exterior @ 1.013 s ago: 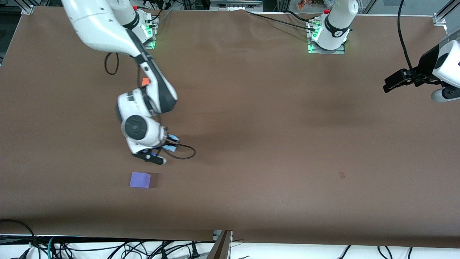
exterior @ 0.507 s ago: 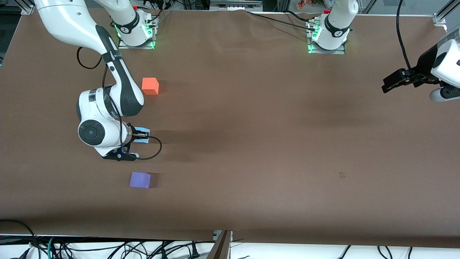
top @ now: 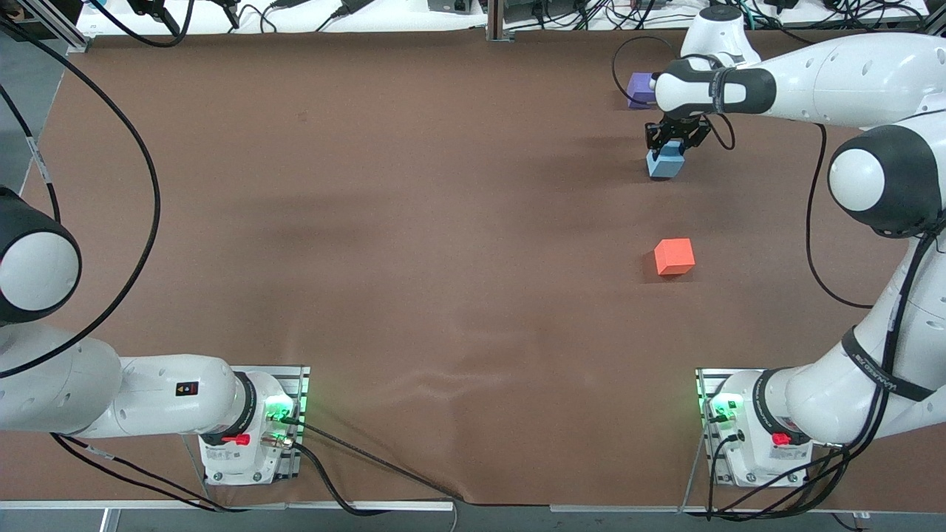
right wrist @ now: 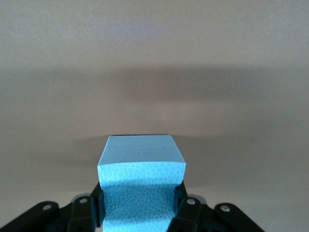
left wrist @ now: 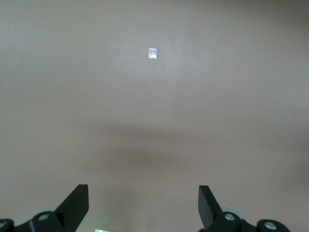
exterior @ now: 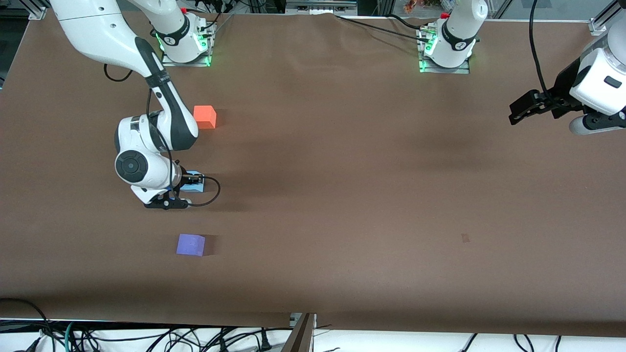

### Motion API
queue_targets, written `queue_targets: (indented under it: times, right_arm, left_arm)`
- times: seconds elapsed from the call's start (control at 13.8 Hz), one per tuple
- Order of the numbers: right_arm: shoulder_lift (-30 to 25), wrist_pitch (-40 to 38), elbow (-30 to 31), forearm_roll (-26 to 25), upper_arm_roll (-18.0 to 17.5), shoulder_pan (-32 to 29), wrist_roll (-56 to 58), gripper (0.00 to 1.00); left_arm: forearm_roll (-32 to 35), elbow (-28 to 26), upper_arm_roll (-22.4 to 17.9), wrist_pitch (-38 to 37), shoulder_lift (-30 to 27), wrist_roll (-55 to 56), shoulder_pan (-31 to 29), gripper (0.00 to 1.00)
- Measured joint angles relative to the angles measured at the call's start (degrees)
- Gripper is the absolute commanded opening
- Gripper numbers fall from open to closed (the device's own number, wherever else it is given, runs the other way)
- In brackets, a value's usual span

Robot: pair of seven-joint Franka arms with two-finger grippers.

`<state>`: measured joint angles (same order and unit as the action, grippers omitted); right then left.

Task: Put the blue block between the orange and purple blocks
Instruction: 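Grasp the blue cube with the right gripper and move it toward the purple cube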

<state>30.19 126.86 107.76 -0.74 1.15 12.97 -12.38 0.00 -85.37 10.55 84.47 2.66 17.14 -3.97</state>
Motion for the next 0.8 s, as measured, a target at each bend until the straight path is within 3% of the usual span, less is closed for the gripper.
queue_targets:
  times: [0.07,0.14,0.43,0.8]
  right_arm:
    - [-0.1,0.4,0.3,0.0,0.0,0.0,0.0,0.80]
    - [-0.3,0.5,0.3,0.0,0.0,0.0,0.0,1.00]
    - [-3.5,-1.2,-2.7,0.0,1.1,0.0,0.5,1.00]
    - [-9.4,-23.3,-16.9,0.0,2.2,0.0,2.6,1.00]
  left_arm:
    - [0.0,0.0,0.0,0.0,0.0,0.2,0.1,1.00]
    - [0.0,0.0,0.0,0.0,0.0,0.6,0.2,1.00]
    - [0.0,0.0,0.0,0.0,0.0,1.0,0.3,1.00]
    - [0.0,0.0,0.0,0.0,0.0,1.1,0.3,1.00]
